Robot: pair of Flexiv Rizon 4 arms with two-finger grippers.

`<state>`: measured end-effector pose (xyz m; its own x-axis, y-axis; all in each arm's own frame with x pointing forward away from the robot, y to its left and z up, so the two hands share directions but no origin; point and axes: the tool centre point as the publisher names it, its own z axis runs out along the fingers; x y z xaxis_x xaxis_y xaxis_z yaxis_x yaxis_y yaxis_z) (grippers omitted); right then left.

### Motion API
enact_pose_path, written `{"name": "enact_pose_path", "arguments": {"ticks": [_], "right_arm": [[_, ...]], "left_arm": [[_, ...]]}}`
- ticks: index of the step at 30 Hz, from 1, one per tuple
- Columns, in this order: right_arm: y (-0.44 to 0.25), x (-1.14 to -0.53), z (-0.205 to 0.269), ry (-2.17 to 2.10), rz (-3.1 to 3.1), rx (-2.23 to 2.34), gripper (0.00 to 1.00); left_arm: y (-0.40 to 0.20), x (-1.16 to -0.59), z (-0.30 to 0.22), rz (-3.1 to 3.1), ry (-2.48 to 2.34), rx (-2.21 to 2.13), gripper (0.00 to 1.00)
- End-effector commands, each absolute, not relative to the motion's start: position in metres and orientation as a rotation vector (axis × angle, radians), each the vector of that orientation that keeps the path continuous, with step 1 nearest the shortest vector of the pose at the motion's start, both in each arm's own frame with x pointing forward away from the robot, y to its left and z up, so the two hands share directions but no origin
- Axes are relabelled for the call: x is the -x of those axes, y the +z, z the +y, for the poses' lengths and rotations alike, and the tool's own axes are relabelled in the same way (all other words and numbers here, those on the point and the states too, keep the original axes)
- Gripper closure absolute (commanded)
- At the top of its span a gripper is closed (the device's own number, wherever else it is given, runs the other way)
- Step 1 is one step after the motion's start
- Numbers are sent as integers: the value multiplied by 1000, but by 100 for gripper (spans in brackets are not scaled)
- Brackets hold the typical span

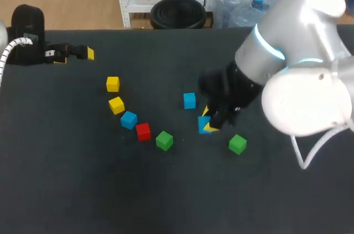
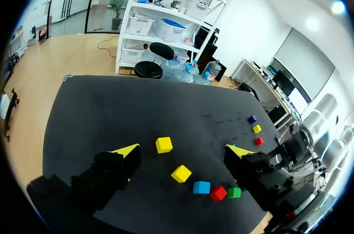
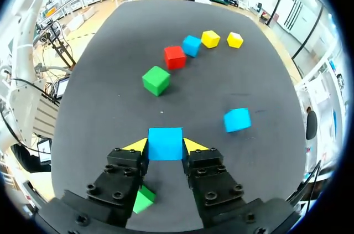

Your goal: Place the blue cubes, place green cubes on the blue cubes, place the yellow cubes on the green cubes, then place the red cubes on the yellow cubes, and place purple cube on the red cubes.

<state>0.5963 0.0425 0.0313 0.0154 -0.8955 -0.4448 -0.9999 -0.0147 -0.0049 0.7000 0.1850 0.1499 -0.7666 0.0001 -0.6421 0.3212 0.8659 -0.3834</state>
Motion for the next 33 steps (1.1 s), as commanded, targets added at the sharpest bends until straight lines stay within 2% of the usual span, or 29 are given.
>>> {"name": "enact_pose_path", "arguments": {"ticks": [1,33], "right_arm": [[35,-613,43,496,1940,2002,100],[24,-663,29,550,1898,2035,100]], "left_arm": [[150,-700,185,2374,-636,-231,0],[150,-700,185,2374,-636,-231,0]]}}
